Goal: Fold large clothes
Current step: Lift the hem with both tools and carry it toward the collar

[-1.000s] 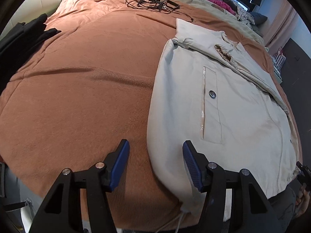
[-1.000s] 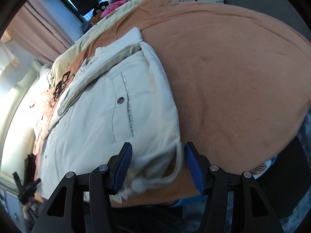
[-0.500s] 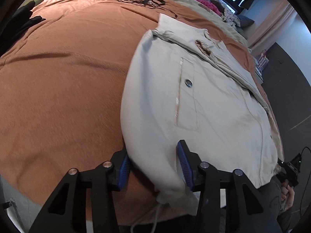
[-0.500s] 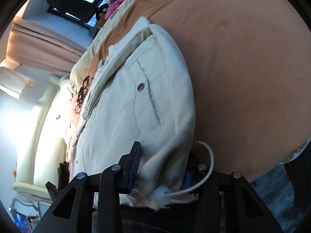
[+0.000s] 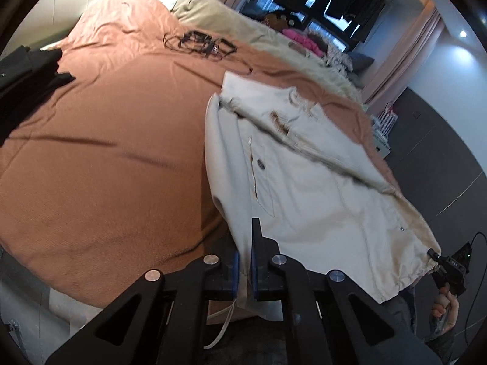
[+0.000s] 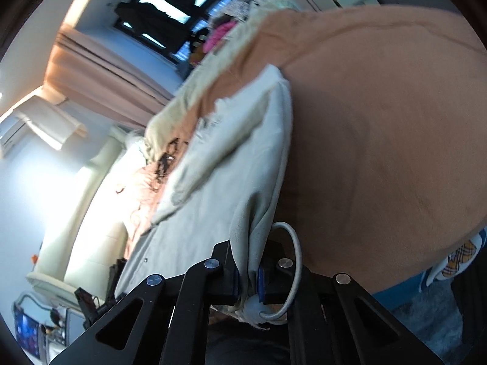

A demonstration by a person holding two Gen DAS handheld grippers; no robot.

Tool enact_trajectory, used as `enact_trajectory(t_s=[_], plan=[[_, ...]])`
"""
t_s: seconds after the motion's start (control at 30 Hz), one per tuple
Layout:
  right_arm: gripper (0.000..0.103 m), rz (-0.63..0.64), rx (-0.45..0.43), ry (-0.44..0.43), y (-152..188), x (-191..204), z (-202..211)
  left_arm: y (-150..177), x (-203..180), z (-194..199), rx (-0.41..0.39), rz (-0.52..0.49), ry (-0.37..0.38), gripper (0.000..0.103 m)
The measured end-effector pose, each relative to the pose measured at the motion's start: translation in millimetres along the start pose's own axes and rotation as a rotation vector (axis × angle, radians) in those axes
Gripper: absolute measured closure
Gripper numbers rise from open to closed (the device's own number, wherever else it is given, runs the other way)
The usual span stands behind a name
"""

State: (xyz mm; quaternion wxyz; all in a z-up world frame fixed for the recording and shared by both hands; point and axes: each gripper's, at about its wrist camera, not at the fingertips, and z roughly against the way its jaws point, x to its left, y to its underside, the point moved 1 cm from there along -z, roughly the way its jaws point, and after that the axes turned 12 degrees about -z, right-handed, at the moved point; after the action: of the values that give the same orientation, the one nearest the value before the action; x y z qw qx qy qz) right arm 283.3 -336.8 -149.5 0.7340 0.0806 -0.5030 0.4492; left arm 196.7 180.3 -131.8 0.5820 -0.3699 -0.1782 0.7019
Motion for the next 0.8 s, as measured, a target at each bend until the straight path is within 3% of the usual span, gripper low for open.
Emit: enact_trajectory(t_s=[0.2,0.67,0.8], plan=[[0.094,0.061,-0.033,-0.078,9,38,36,-12,-12,58,-0.108,0.006,0.036,0.095],[0.094,0.194,-0.111,-0.225,43,104,140,-2,-31,206,-0.338,-0.036,0.048,0.095],[0.094,0.241,-0.135,-0.268,49,120,165,-4,-36,230,-0.389,-0.061,0.047,0.095]])
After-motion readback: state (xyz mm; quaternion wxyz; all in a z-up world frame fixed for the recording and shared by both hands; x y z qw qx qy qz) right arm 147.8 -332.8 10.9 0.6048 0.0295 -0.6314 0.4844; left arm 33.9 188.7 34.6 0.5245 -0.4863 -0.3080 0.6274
